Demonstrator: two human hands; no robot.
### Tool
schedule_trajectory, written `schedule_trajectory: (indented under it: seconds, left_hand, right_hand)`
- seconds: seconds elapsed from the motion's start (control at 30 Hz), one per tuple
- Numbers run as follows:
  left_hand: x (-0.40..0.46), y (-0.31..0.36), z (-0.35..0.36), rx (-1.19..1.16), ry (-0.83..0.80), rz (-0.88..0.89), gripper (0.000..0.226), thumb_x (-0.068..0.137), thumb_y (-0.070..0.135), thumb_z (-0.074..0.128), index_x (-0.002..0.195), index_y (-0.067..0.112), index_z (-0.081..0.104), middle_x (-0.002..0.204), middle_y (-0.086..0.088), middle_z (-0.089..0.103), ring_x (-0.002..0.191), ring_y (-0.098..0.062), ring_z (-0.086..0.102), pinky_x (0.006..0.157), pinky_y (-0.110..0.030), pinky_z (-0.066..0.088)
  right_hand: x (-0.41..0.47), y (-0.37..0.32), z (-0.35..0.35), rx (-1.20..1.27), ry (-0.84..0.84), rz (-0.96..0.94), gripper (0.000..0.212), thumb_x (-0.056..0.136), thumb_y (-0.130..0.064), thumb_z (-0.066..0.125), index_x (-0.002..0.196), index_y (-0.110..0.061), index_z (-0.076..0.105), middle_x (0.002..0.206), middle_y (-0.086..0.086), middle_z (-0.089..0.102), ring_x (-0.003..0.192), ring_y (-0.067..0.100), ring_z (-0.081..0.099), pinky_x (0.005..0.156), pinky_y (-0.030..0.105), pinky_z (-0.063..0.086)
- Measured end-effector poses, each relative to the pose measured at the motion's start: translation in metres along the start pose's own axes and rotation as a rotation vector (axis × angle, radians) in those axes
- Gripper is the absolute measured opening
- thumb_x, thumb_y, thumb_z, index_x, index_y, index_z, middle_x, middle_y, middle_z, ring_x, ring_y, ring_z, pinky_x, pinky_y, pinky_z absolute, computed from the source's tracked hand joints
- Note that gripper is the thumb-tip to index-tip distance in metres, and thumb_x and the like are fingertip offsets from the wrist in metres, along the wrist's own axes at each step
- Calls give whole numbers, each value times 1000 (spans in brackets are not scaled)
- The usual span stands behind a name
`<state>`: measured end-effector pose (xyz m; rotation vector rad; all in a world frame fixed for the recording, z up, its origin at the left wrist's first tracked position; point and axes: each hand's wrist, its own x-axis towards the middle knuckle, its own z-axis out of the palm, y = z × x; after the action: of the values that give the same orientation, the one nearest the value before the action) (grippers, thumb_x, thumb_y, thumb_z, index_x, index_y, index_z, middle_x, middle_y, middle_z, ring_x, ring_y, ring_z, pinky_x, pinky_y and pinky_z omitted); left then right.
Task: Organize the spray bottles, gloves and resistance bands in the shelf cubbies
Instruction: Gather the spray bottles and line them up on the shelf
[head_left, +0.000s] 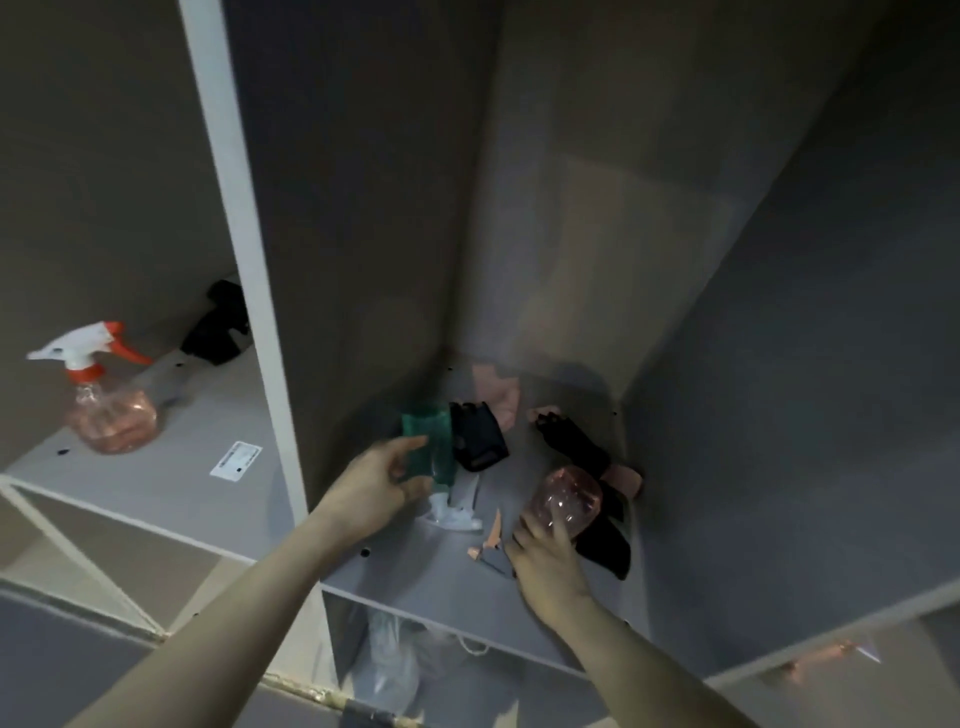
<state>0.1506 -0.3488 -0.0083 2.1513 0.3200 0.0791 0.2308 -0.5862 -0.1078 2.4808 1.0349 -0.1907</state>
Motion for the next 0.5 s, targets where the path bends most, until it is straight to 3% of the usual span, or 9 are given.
schedule_trajectory:
  seconds: [0.1,0.17,0.2,0.23,0.3,0.33,0.43,0.5]
  left_hand:
    - [11,-4,0,11,-6,-25,52,82,27,69,132,27,53,120,-7,63,103,-19,62,94,-39,50]
    - [18,-1,3,48,-4,-39,50,83,26,68,131,25,54,117,-9,64,102,-21,62,94,-37,50]
    - [21,1,5,70,-8,-37,49,83,26,68,131,24,54,118,-10,64,102,-21,62,93,-35,50]
    - [24,4,8,88,-21,-32,49,84,25,67,131,23,54,120,-10,63,103,-22,62,93,-33,49]
    - [28,9,13,141,-50,-14,49,85,24,66,132,21,54,126,-9,59,107,-22,61,92,-28,47]
    - [29,9,16,181,-61,0,49,85,24,66,132,21,53,129,-8,57,110,-23,59,93,-27,45]
    - [30,8,21,315,-95,34,50,86,27,64,134,23,51,136,-7,51,120,-25,53,98,-30,43]
    - [31,8,24,410,-127,49,52,87,27,62,137,24,48,140,-6,45,125,-25,48,100,-31,40]
  right_hand:
    - [-4,8,-6,29,-19,-20,57,73,-15,64,128,-7,53,138,13,47,142,30,23,113,63,-8]
    - [-7,19,-5,-9,-15,-80,71,76,-14,62,141,-7,35,154,11,23,147,28,4,114,59,-12]
    - [-9,23,-5,-41,-21,-116,73,73,-15,67,140,-8,37,154,12,25,147,28,9,114,59,-11]
    - [-10,25,-4,-64,-50,-132,71,66,-18,75,132,-11,50,146,13,40,143,29,25,115,59,-6]
    - [-9,29,0,-121,26,-172,54,48,-24,85,99,-17,70,111,9,68,120,27,56,112,60,10]
    - [-8,30,-1,-112,79,-185,46,46,-23,85,90,-19,71,97,6,70,110,26,62,110,61,17]
    - [-11,36,-17,102,195,-183,43,50,-15,79,90,-18,63,90,1,66,101,23,62,107,64,30]
    - [-17,42,-30,422,260,-146,43,66,-3,68,107,-15,57,106,4,61,109,26,55,108,51,34]
